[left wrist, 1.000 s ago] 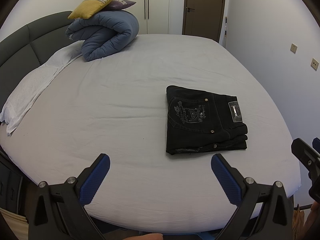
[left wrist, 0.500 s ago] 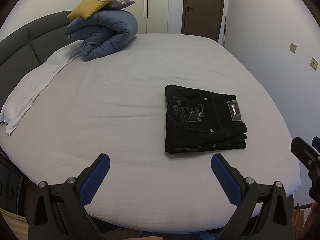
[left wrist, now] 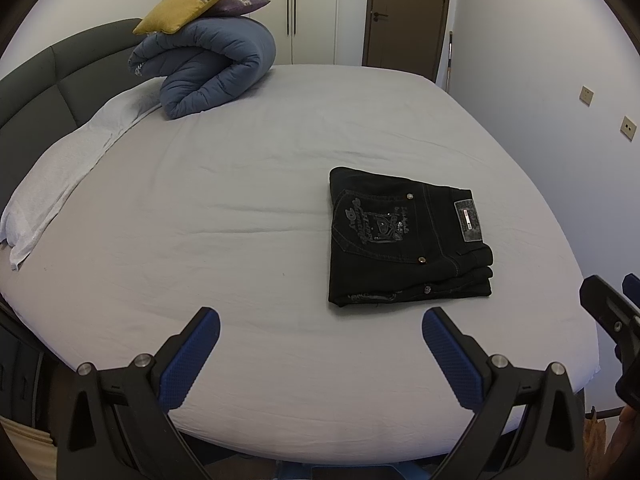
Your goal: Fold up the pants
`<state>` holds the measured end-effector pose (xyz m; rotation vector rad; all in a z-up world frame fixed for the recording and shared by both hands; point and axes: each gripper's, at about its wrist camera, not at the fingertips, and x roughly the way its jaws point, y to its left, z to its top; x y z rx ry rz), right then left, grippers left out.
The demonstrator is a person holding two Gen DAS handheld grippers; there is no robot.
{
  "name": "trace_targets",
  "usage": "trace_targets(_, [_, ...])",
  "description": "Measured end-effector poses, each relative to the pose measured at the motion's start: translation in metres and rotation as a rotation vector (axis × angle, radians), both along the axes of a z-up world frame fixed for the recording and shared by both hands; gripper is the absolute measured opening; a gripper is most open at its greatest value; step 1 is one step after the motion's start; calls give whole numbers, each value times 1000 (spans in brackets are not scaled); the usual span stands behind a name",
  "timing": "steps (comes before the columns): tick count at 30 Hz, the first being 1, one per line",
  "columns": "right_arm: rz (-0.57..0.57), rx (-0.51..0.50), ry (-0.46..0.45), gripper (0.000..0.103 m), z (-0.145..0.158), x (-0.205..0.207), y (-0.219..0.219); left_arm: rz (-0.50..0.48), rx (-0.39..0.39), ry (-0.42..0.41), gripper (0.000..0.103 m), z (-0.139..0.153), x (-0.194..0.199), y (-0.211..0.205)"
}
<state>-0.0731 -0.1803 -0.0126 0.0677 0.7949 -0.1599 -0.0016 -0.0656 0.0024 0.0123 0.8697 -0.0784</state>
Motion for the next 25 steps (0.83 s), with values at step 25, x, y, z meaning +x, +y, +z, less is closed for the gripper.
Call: trace_targets(25, [18, 3, 10, 103, -2, 6, -6, -4, 3, -1, 103, -1, -1, -3])
